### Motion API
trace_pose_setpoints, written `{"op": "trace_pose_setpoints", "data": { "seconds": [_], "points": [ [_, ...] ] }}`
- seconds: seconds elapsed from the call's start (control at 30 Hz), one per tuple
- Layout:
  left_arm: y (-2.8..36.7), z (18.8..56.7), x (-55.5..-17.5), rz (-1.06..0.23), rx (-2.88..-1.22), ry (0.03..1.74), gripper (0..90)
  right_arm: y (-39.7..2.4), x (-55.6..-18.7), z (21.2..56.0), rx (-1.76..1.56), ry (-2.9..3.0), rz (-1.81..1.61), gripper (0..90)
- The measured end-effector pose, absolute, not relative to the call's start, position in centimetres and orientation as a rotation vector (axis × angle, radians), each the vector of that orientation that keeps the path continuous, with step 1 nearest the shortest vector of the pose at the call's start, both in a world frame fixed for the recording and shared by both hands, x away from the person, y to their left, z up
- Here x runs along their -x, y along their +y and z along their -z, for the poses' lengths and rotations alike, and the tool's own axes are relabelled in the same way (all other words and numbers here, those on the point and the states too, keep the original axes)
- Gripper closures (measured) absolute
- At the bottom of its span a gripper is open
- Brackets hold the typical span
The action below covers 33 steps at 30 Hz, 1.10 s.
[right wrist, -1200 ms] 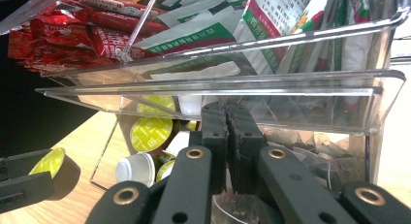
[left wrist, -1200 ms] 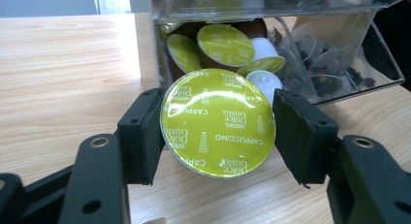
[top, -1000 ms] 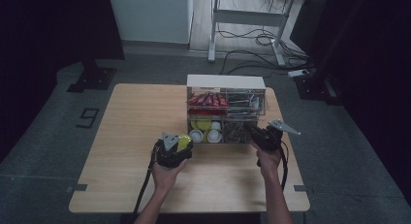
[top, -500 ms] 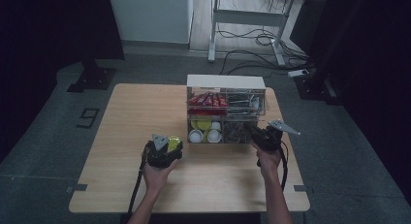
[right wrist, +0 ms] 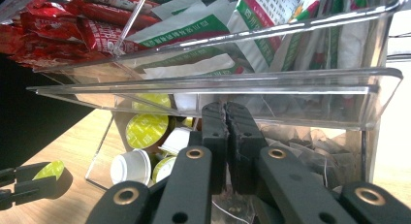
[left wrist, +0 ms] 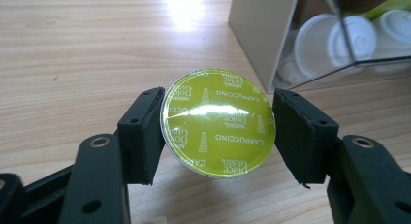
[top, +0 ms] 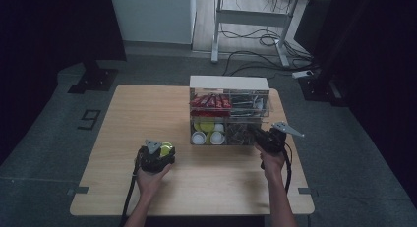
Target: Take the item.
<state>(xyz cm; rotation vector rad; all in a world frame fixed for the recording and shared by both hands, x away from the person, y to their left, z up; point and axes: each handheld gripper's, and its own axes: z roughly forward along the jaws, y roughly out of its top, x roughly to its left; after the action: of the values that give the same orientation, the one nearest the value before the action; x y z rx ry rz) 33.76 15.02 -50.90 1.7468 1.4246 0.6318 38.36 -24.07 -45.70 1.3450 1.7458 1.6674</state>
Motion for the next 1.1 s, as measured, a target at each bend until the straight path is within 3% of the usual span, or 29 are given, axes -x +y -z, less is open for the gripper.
{"op": "trace_pose_setpoints", "data": {
  "seconds": [0.9,1.1],
  "points": [
    [16.1,53.2,-34.9,-0.602,-1.819,1.5,38.1,-24.0,-38.6,46.1,-1.354,1.759,-1.651,86.5],
    [16.4,52.9,-34.8,-0.585,-1.799,1.5,29.1,-24.1,-38.6,46.1,-1.355,1.757,-1.65,86.4]
  ]
}}
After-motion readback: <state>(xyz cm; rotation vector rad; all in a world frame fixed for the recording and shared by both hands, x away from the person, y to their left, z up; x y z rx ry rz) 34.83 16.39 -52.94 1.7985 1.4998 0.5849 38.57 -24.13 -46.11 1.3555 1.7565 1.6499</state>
